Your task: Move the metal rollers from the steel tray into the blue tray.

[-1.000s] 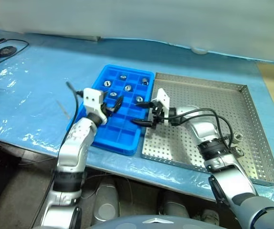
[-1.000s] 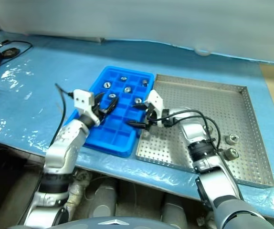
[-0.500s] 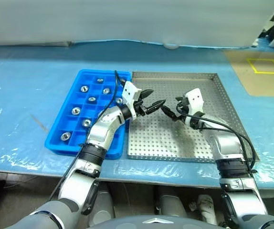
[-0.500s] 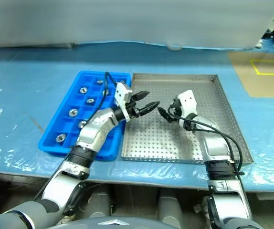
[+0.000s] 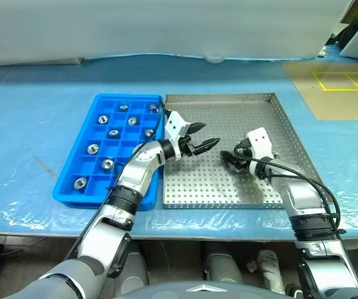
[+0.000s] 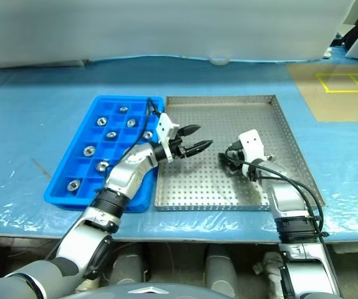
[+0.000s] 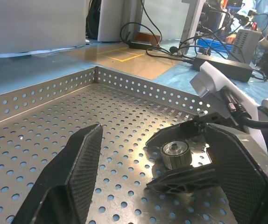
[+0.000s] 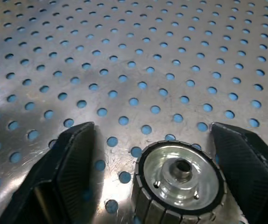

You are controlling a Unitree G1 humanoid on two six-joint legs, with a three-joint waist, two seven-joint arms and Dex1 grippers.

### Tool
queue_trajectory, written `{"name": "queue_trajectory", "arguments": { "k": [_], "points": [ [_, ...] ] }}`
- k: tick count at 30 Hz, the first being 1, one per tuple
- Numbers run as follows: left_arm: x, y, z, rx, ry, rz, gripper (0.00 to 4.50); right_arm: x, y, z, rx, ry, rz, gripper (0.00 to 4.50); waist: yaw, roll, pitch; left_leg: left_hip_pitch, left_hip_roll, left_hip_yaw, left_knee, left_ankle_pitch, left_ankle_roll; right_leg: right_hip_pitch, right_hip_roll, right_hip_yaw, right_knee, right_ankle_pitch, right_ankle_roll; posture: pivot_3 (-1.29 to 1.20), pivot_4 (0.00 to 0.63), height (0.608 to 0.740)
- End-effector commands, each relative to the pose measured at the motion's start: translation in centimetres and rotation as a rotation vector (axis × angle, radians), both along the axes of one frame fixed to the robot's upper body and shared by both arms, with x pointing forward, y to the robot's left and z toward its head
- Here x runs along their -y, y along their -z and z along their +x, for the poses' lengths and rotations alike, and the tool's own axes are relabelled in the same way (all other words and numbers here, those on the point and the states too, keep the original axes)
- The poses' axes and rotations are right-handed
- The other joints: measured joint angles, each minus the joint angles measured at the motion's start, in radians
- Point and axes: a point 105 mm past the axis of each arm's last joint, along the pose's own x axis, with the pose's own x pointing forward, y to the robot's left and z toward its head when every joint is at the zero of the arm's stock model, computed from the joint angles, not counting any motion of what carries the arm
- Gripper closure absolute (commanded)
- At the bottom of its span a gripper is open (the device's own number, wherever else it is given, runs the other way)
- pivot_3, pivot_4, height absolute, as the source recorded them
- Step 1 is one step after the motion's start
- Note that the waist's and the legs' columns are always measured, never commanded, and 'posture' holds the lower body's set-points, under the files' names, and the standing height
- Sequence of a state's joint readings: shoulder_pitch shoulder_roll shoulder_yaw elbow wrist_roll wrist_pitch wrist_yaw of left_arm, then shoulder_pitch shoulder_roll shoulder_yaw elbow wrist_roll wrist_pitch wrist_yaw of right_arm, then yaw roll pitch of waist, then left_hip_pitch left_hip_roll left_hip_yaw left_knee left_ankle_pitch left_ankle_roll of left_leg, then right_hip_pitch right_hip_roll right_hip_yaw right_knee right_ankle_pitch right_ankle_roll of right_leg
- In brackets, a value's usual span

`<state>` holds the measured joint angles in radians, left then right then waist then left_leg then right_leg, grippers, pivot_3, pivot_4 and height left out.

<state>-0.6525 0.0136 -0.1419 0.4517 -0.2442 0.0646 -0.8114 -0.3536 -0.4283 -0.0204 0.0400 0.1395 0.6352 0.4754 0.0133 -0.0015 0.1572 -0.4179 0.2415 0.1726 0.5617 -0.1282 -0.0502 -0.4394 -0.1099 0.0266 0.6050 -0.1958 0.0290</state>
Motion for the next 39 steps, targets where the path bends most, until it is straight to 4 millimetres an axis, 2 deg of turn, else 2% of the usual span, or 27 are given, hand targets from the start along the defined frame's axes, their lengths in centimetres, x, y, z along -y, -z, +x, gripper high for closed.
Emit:
{"name": "queue_trajectory", "arguments": {
  "k": [1, 4, 5, 9, 14, 19, 22, 24, 28, 34, 39],
  "points": [
    [-0.7, -1.4, 0.1, 0.057, -0.034, -0.025, 0.79, -1.6, -0.7, -0.2, -0.006, -0.086, 0.035, 1.67, 0.000, 0.000, 0.000, 0.000, 0.000, 0.000, 0.000, 0.000, 0.000, 0.000, 0.000, 0.000, 0.000, 0.000, 0.000, -0.23, 0.150, 0.740],
    [-1.4, -1.7, 0.4, 0.063, -0.070, -0.037, 0.79, -2.9, -2.6, 0.3, 0.056, -0.154, 0.095, 2.72, 0.002, 0.000, 0.000, 0.000, 0.000, 0.000, 0.000, 0.000, 0.000, -0.001, 0.000, 0.000, 0.000, 0.000, 0.000, -0.17, 0.150, 0.740],
    [-1.7, -1.8, 0.5, 0.068, -0.085, -0.040, 0.79, -3.5, -3.4, 0.5, 0.085, -0.180, 0.115, 2.81, 0.003, 0.000, 0.000, 0.000, 0.000, 0.000, -0.001, 0.000, 0.000, -0.001, 0.000, 0.000, 0.000, 0.000, 0.000, -0.16, 0.150, 0.740],
    [-3.4, -2.6, 0.9, 0.083, -0.169, -0.066, 0.79, -6.3, -6.3, 1.6, 0.176, -0.288, 0.198, 2.80, 0.004, 0.000, 0.000, -0.002, 0.000, 0.001, -0.001, 0.000, 0.000, -0.003, 0.000, 0.000, 0.000, 0.000, 0.000, -0.06, 0.150, 0.740],
    [-6.4, -3.9, 0.6, 0.125, -0.300, -0.111, 0.79, -11.5, -9.1, 1.7, 0.235, -0.528, 0.309, 2.80, 0.027, -0.001, 0.001, -0.002, 0.001, 0.001, -0.004, 0.000, 0.000, -0.003, 0.000, -0.001, 0.000, 0.000, 0.000, 0.10, 0.150, 0.740],
    [-9.7, -4.5, -0.7, 0.160, -0.432, -0.130, 0.79, -15.1, -9.0, 1.8, 0.206, -0.692, 0.320, 2.80, 0.076, -0.002, 0.001, -0.002, 0.001, 0.001, -0.007, 0.000, 0.000, -0.003, 0.000, -0.003, -0.001, -0.001, -0.001, 0.29, 0.150, 0.740],
    [-11.1, -4.6, -1.5, 0.168, -0.488, -0.129, 0.79, -16.5, -8.8, 1.9, 0.194, -0.753, 0.323, 2.80, 0.107, -0.003, 0.002, -0.003, 0.001, 0.000, -0.008, 0.000, -0.001, -0.004, 0.000, -0.004, -0.001, -0.001, -0.001, 0.38, 0.150, 0.740],
    [-12.2, -4.5, -2.4, 0.172, -0.536, -0.125, 0.79, -17.7, -8.9, 1.9, 0.185, -0.810, 0.329, 2.80, 0.134, -0.003, 0.003, -0.003, 0.002, -0.001, -0.010, 0.001, -0.002, -0.004, -0.001, -0.006, -0.001, -0.002, -0.001, 0.42, 0.150, 0.740],
    [-14.4, -4.1, -4.5, 0.163, -0.647, -0.124, 0.79, -20.2, -9.1, 1.8, 0.167, -0.914, 0.331, 2.80, 0.153, -0.003, 0.003, -0.004, 0.002, -0.002, -0.012, 0.001, -0.002, -0.004, -0.001, -0.008, -0.001, -0.003, -0.002, 0.54, 0.150, 0.740],
    [-15.5, -3.6, -5.6, 0.144, -0.708, -0.110, 0.79, -21.1, -9.0, 2.2, 0.161, -0.931, 0.326, 2.80, 0.220, -0.003, 0.004, -0.006, 0.004, -0.009, -0.018, 0.004, -0.007, -0.004, 0.001, -0.017, 0.000, -0.007, -0.007, 0.58, 0.150, 0.740],
    [-15.7, -2.8, -5.9, 0.124, -0.702, -0.066, 0.79, -21.0, -7.6, 2.4, 0.138, -0.915, 0.298, 2.80, 0.260, -0.002, 0.004, -0.012, 0.004, -0.017, -0.016, 0.005, -0.008, -0.004, 0.001, -0.024, 0.000, -0.007, -0.007, 0.58, 0.150, 0.740]
  ]
}}
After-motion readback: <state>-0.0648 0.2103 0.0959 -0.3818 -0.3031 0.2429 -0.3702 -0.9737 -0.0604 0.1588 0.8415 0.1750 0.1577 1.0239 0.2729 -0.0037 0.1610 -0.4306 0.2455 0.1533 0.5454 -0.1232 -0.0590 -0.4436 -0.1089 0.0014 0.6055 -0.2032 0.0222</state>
